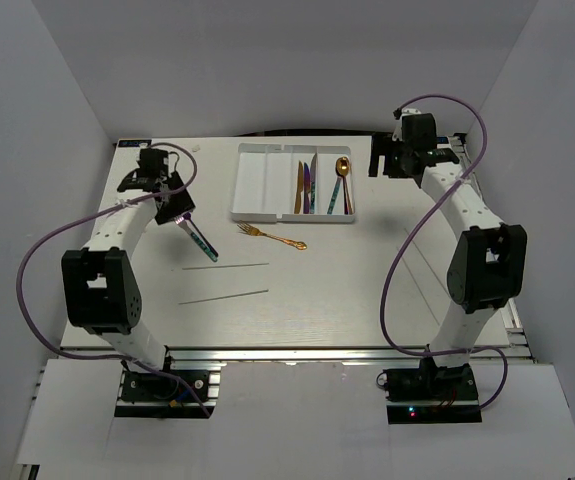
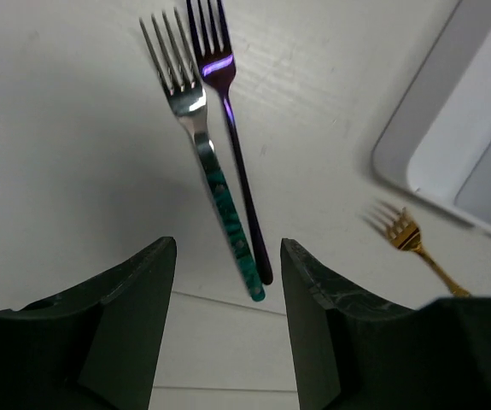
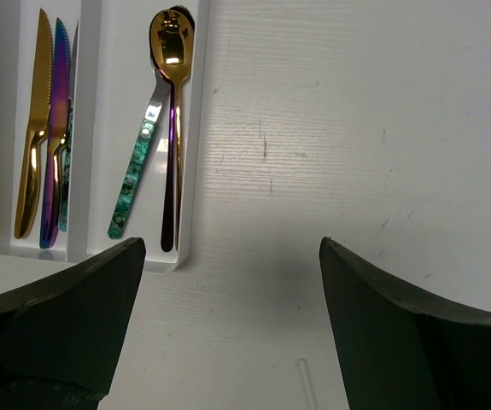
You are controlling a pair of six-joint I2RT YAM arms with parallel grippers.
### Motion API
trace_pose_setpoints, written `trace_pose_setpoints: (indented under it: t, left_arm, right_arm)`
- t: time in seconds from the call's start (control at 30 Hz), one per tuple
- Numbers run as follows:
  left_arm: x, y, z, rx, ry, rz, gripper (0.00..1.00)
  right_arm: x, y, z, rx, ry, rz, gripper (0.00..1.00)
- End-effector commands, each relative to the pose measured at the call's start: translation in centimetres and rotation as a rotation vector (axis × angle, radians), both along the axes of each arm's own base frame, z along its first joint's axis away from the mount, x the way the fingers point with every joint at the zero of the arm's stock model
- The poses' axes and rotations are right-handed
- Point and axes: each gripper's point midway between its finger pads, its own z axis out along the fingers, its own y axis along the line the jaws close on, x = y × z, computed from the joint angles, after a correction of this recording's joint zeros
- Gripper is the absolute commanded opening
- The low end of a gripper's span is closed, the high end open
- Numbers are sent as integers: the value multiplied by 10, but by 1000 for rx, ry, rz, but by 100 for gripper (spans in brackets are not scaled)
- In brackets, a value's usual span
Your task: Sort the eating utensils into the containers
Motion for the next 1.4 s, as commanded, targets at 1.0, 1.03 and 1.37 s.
trace_pose_setpoints:
  t: [1.0,1.03,1.37]
  left_arm:
    - [-25,1,-121,-25,355,68,46]
    - [-27,2,-121,-19,360,67,40]
    - [-19,38,-82,26,286,122,0]
  right_arm:
    - [-10,-15,33,-68,-94,-17,89]
    - [-10,-15,33,-69,-92,-16,89]
    - [-7,-14,38,-64,-106,-15,89]
